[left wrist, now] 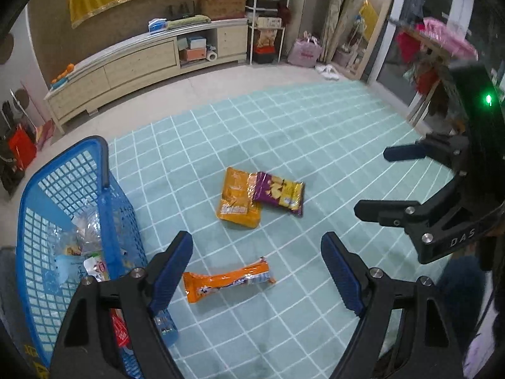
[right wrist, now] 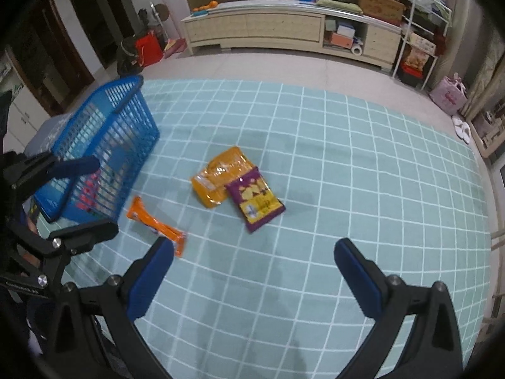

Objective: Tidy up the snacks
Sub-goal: 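Move both grippers away from the basket toward the orange and purple chip bags, then grasp the purple chip bag with right gripper while left grasps the orange bag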

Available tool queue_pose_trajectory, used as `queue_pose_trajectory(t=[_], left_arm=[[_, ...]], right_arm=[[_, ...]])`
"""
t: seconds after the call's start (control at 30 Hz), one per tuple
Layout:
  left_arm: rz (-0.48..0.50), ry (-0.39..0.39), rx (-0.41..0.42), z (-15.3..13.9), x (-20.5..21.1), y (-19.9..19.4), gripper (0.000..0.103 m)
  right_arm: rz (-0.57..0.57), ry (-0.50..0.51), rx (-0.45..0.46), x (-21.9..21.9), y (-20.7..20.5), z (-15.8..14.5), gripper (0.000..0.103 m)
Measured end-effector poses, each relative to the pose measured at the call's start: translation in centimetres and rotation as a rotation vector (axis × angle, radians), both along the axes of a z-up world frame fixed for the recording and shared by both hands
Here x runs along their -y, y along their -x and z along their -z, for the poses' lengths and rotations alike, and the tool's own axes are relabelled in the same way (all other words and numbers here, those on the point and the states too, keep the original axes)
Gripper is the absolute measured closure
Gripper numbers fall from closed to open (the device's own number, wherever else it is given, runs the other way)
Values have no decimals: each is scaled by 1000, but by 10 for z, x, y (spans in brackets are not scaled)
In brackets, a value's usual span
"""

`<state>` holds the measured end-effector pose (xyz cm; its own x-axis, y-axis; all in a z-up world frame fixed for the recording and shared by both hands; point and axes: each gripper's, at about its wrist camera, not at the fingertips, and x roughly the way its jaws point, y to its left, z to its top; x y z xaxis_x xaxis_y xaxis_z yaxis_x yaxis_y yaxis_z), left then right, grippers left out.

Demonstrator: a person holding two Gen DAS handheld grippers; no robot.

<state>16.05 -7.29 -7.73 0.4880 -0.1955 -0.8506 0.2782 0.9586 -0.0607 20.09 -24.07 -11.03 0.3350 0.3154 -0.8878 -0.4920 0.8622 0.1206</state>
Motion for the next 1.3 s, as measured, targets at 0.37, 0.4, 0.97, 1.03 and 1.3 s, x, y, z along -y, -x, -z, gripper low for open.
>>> queue_pose_trajectory(t=[0.37, 0.4, 0.97, 1.03, 1.3], left_arm=[[-13, -63, -76, 34, 11, -23, 21], [-23, -56, -90, 36, 9, -26, 21], [-36, -168, -137, 67, 6, -49, 21], [-34, -173, -145, 70, 6, -51, 21], [-32, -158, -153, 69, 4, -58, 21]], right_arm=[[-186, 28, 28, -13, -24, 44, 10], [-202, 22, 21, -14, -27, 47, 11], [-356, 80, 30, -45, -58, 99, 25], [-354, 67, 34, -43, -59, 100, 30], [-313, 12, 60, -36, -62, 97, 51]])
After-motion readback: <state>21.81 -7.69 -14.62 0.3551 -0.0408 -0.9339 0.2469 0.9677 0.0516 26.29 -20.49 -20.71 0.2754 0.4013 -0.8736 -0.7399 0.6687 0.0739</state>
